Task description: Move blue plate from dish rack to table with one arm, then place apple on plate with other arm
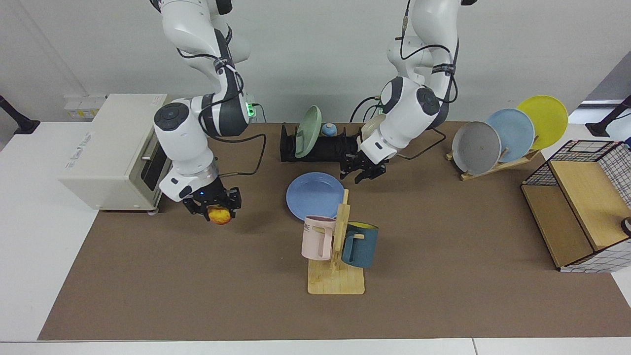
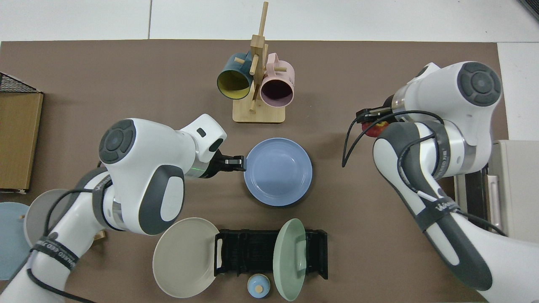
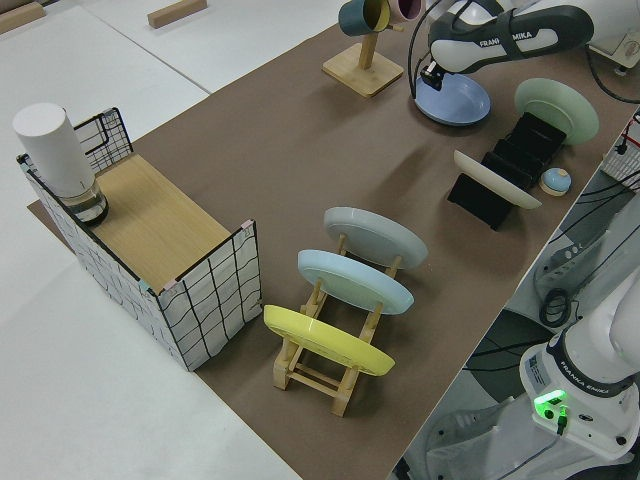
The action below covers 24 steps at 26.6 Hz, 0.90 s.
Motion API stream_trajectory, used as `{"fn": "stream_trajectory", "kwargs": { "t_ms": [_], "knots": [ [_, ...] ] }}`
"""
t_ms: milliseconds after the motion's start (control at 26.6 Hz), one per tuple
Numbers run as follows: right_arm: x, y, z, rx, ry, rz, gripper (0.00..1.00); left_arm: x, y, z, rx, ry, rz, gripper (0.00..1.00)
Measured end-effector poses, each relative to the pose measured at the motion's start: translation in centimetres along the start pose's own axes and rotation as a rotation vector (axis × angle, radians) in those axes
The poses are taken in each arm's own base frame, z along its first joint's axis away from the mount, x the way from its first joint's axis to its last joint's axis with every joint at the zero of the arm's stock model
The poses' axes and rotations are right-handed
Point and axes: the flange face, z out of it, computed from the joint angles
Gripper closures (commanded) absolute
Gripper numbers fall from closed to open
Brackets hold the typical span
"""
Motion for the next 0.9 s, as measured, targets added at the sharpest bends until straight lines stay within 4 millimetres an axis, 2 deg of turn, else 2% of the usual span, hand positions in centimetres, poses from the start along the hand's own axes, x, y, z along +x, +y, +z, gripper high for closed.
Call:
{"fn": "stream_trajectory", "kwargs": {
  "t_ms": [38,151,226,414,603,791,904],
  "knots": [
    [-0.2,-1.3,-0.1,0.003,-0.001,0.007,1.00,0.3,0.0,-1.3,0.023,0.000,0.001,0.45],
    [-0.8,-5.1,-0.1,0.011,-0.005,0.022,1.00,0.7,-0.1,-5.0,0.103,-0.006,0.017,0.44],
    [-1.2,-7.1,-0.1,0.016,-0.008,0.028,1.00,0.6,-0.1,-7.2,0.157,-0.011,0.031,0.38],
    [-2.4,-11.7,0.0,0.024,-0.016,0.044,1.00,-0.1,0.6,-11.3,0.293,-0.026,0.058,0.26],
    [-4.2,-16.8,0.3,0.031,-0.028,0.056,1.00,-0.1,1.2,-14.2,0.349,-0.021,0.066,0.01],
    [-6.2,-21.1,1.1,0.031,-0.045,0.065,1.00,0.2,0.9,-15.6,0.353,-0.001,0.057,0.01],
    [-7.1,-23.0,2.2,0.030,-0.045,0.073,1.00,0.4,0.1,-16.6,0.356,0.004,0.037,0.01]
  ]
}}
